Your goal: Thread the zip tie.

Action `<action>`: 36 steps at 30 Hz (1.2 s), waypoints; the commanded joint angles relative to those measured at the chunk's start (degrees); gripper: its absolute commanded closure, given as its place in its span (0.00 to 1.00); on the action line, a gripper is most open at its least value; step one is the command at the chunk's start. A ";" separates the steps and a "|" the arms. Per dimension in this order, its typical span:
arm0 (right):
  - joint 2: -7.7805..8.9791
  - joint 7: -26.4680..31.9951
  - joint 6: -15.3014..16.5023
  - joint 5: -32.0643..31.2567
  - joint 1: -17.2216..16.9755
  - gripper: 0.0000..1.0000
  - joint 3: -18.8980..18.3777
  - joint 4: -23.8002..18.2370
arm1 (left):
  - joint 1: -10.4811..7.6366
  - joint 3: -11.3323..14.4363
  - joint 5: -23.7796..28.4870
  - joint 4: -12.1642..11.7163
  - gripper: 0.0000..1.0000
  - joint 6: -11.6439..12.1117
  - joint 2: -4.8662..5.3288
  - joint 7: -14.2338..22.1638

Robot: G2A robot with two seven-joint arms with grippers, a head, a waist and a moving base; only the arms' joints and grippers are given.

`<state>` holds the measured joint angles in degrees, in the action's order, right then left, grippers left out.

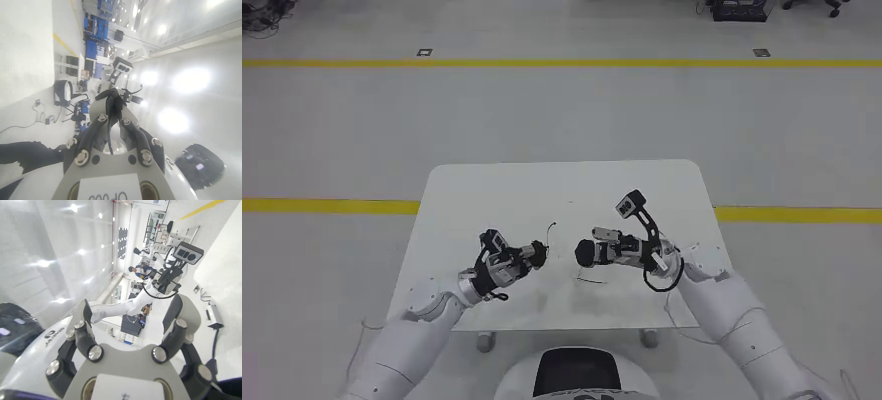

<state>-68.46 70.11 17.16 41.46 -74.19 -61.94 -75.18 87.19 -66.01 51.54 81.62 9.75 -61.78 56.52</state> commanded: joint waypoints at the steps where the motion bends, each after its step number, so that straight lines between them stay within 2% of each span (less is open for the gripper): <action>1: -0.46 5.02 0.12 5.88 1.83 0.00 0.74 5.65 | -1.10 0.60 4.04 -2.08 1.00 -0.39 -0.29 3.57; 5: -1.97 9.53 -0.97 13.69 5.20 0.00 3.84 13.53 | -3.51 2.50 6.39 -5.42 1.00 -1.05 -0.91 6.94; 8: -2.73 9.53 -1.05 16.15 6.76 0.00 6.74 15.93 | -4.83 3.97 7.15 -6.83 1.00 -0.97 -1.39 7.59; 13: -3.93 9.53 0.01 18.07 9.45 0.00 11.60 20.05 | -6.69 6.21 7.87 -8.51 1.00 0.99 -2.30 7.03; 15: -4.27 9.53 0.75 18.36 10.24 0.00 12.64 21.08 | -7.10 6.57 7.51 -8.74 1.00 3.03 -2.54 6.56; 16: -4.27 9.53 0.75 18.36 10.24 0.00 12.64 21.08 | -7.21 6.62 6.60 -8.85 1.00 4.07 -2.56 6.28; 22: -4.28 9.18 0.73 18.28 10.17 0.00 12.63 20.90 | -7.19 6.65 6.68 -8.76 1.00 3.99 -2.58 5.99; 25: -4.29 7.20 0.68 17.79 9.18 0.00 12.17 19.22 | -6.77 7.02 8.85 -7.69 1.00 3.88 -2.88 5.11; 29: -4.83 8.06 0.53 20.13 8.47 0.00 11.96 19.35 | -6.79 7.54 12.25 -7.83 1.00 5.94 -3.49 6.00; 33: -5.68 9.43 0.51 21.97 8.61 0.00 12.52 20.92 | -7.29 7.88 12.66 -8.85 1.00 8.70 -3.96 5.59; 36: -6.48 9.53 0.11 23.26 8.97 0.11 13.38 22.00 | -7.60 8.37 12.79 -9.38 1.00 9.63 -4.30 5.35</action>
<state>-74.65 79.67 17.48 64.26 -65.39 -48.90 -53.55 79.72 -57.84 64.25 72.47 19.24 -65.96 61.84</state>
